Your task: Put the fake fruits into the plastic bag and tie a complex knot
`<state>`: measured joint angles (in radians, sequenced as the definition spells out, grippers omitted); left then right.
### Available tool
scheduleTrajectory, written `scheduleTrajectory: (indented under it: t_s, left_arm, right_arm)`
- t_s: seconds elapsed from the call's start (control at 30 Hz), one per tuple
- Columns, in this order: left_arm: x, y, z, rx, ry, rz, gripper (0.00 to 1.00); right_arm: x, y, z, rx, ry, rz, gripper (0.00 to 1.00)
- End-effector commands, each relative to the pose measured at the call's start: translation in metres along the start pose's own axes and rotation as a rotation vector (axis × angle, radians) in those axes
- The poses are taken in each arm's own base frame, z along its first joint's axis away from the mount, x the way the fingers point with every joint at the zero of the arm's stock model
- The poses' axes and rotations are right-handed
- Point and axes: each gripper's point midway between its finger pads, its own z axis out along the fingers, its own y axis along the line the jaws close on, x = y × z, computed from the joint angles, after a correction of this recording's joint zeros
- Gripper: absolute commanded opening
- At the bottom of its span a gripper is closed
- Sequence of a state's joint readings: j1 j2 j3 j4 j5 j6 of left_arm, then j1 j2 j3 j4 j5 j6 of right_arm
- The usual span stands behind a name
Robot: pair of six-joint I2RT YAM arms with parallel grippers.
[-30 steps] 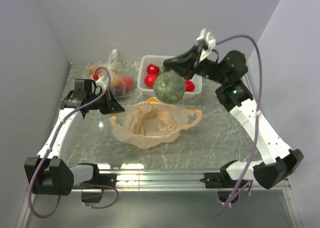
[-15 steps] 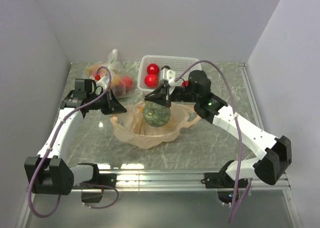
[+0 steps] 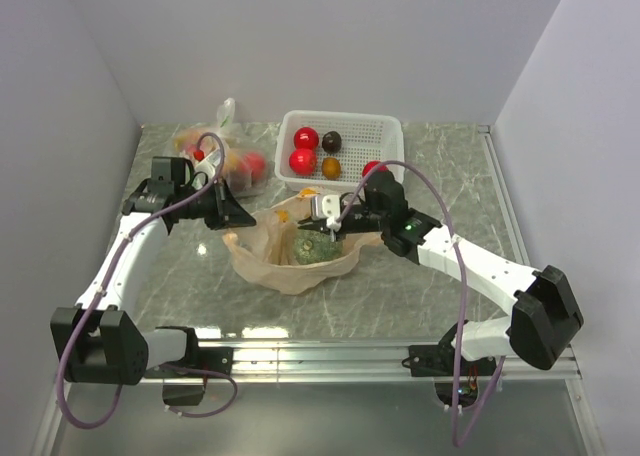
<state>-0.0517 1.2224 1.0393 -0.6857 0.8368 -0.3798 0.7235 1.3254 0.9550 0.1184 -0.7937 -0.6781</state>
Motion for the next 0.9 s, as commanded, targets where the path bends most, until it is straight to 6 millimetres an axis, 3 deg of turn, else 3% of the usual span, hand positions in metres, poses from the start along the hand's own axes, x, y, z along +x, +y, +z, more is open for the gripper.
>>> scheduleTrajectory:
  t_s: [0.0,0.07,0.1,0.13,0.23,0.33,0.53,0.57,0.67,0.73,0.77,0.8,0.83,0.87]
  left_arm:
    - [-0.01,-0.016,-0.005,0.053,-0.011,0.04,0.0]
    - [-0.01,-0.015,-0.006,0.047,-0.014,0.043,0.0]
    - [-0.01,-0.016,-0.007,0.048,-0.016,0.045,0.0]
    - [-0.011,-0.016,-0.008,0.044,-0.021,0.047,0.0]
    - [-0.012,-0.011,-0.01,0.006,-0.039,0.045,0.0]
    - [-0.012,-0.001,-0.015,-0.047,-0.062,0.024,0.0]
    - [-0.015,0.026,-0.024,-0.141,-0.128,-0.043,0.0]
    - [-0.017,0.032,-0.026,-0.159,-0.139,-0.054,0.0]
    - [-0.016,0.037,-0.028,-0.166,-0.145,-0.064,0.0]
    - [-0.015,0.038,-0.027,-0.164,-0.141,-0.069,0.0]
    - [-0.015,0.037,-0.026,-0.161,-0.143,-0.065,0.0]
    - [-0.015,0.038,-0.026,-0.159,-0.142,-0.065,0.0]
    - [-0.014,0.037,-0.026,-0.157,-0.139,-0.064,0.0]
    - [-0.014,0.038,-0.026,-0.157,-0.137,-0.067,0.0]
  right_arm:
    - [-0.01,-0.001,-0.002,0.007,-0.01,-0.146,0.0]
    - [0.0,0.003,-0.002,-0.011,0.024,-0.124,0.01]
    - [0.005,0.001,0.0,-0.015,0.041,-0.112,0.08]
    - [0.011,0.006,0.0,-0.034,0.066,-0.085,0.3]
    - [0.009,0.007,-0.001,-0.067,0.109,-0.019,0.72]
    - [-0.015,0.007,-0.009,-0.08,0.084,0.027,0.87]
    - [-0.093,0.01,-0.035,-0.089,-0.042,0.189,0.89]
    - [-0.114,0.008,-0.041,-0.087,-0.08,0.192,0.89]
    - [-0.142,-0.009,-0.055,-0.026,-0.155,0.32,0.89]
    - [-0.144,-0.042,-0.069,0.085,-0.197,0.431,0.89]
    - [-0.135,-0.061,-0.071,0.14,-0.196,0.483,0.89]
    - [-0.125,-0.083,-0.076,0.22,-0.19,0.535,0.89]
    - [-0.103,-0.11,-0.089,0.319,-0.156,0.61,0.88]
    - [-0.085,-0.139,-0.09,0.396,-0.123,0.654,0.87]
